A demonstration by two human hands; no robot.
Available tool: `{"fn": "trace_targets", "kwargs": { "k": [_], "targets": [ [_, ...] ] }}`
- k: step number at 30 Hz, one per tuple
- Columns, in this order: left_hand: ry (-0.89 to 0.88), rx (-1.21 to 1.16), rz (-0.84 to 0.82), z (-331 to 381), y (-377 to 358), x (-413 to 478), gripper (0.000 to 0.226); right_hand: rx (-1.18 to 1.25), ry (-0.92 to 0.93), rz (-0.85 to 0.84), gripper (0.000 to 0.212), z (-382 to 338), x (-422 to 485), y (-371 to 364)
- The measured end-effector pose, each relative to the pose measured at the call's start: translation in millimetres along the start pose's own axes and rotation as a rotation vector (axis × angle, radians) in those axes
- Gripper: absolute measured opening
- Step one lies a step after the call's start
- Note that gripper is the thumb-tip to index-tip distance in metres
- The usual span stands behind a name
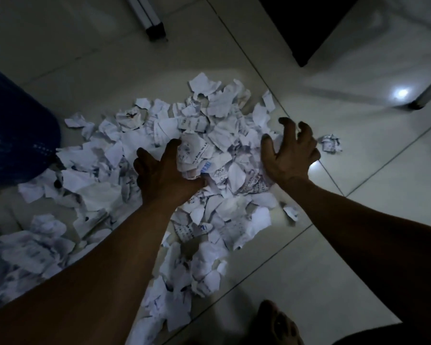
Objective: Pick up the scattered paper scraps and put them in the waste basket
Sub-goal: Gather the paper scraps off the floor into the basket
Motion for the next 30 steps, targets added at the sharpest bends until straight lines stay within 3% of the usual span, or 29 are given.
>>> {"fn": "trace_targets", "kwargs": {
  "k": [4,7,10,14,16,21,23,25,30],
  "targets": [
    [-0.026,0.021,0.014,5.6,-1.6,-1.8,0.1,-0.052,-0.22,0.054,0.061,34.0,11.9,8.1],
    [-0.052,0.045,0.036,3.6,-4.5,-5.2,0.099,-0.03,-0.354,-0.093,0.065,54.4,19.3,-3.2],
    [-0.055,0.05,0.028,1.2,-7.3,-7.8,0.098,-0.002,-0.367,-0.246,0.061,56.6,20.6,-15.2],
    [-0.058,0.025,0.039,3.8,-5.6,-8.6,0.098,0.08,-0.175,-0.217,0.048,18.5,8.1,-18.3],
    [-0.051,0.016,0.028,4.4,-6.6,-9.6,0.099,0.121,-0.027,-0.229,0.051,-6.5,-5.0,-20.0],
    [-0.053,-0.013,0.002,1.1,-6.0,-14.6,0.098,0.09,0.136,-0.337,0.093,-39.1,-30.4,-33.3],
    [-0.047,-0.015,0.0,-4.2,-2.3,-14.6,0.099,0.017,0.163,-0.426,0.1,-43.5,-33.5,-46.7],
    [-0.047,-0.023,-0.005,-9.5,0.5,-13.3,0.1,-0.093,0.243,-0.407,0.097,-51.5,-36.2,-52.9],
    [-0.009,-0.024,-0.014,-18.9,4.7,-10.9,0.103,-0.192,0.418,-0.302,0.064,-70.5,-50.7,-64.4]
  ]
}}
Point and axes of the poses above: each hand's wrist, its own x-axis towards the middle knuckle, its own y-axis out of the back of the hand, z = x × y, the point moved 8 cm from there along x, towards the middle knuckle, and after that the axes turned 2 degrees about y, right-handed, at the moved point
